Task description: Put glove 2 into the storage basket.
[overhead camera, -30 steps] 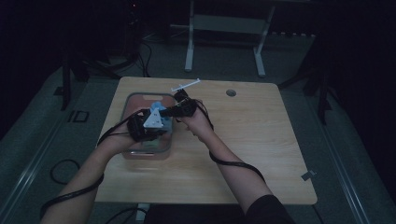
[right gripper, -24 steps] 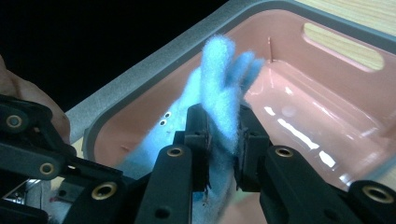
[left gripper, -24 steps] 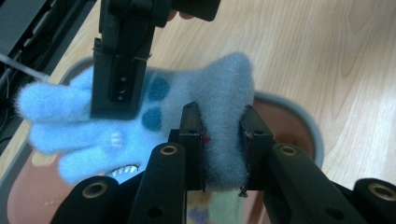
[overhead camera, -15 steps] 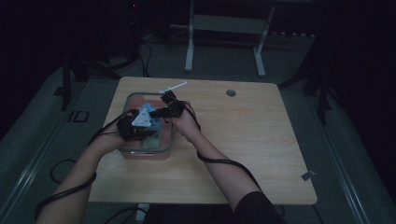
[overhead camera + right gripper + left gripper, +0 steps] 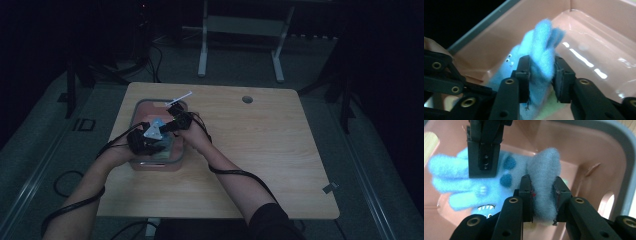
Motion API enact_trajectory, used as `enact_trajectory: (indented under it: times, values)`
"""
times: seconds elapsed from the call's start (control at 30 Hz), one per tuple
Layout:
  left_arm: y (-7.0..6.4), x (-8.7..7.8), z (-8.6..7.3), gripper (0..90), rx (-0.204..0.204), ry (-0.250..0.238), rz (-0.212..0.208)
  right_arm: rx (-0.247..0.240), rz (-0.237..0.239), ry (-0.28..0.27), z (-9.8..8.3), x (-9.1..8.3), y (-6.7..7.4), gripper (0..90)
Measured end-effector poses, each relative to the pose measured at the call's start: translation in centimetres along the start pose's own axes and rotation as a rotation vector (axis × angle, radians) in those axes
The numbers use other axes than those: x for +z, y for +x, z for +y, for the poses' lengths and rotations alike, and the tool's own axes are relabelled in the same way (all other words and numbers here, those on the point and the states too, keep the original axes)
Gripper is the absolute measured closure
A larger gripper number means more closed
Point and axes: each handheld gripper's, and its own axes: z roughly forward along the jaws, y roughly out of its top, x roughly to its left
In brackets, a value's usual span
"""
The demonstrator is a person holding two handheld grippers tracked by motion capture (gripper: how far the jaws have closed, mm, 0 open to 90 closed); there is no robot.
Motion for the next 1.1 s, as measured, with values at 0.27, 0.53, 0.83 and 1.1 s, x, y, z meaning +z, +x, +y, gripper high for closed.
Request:
enact_trajectory:
  times: [0.27, 0.53, 0.83, 1.1]
  values:
    - [0.3, 0.1, 0.2, 55.3, -0.065, 0.021, -0.006, -0.031, -0.024, -0.026, -0.2, -1.9, -0.2, 51.9]
    - [-0.1, -0.9, 1.2, 12.5, -0.167, -0.010, 0.021, -0.062, 0.043, -0.073, -1.1, -4.9, -0.3, 36.1]
    - [-1.5, -1.0, 2.7, 1.8, -0.241, -0.102, 0.028, -0.109, 0.081, -0.087, -3.2, -7.1, -1.1, 20.6]
    - [-2.8, -1.2, 5.0, 1.8, -0.248, -0.172, -0.001, -0.146, 0.033, -0.083, -5.0, -8.4, -2.0, 20.0]
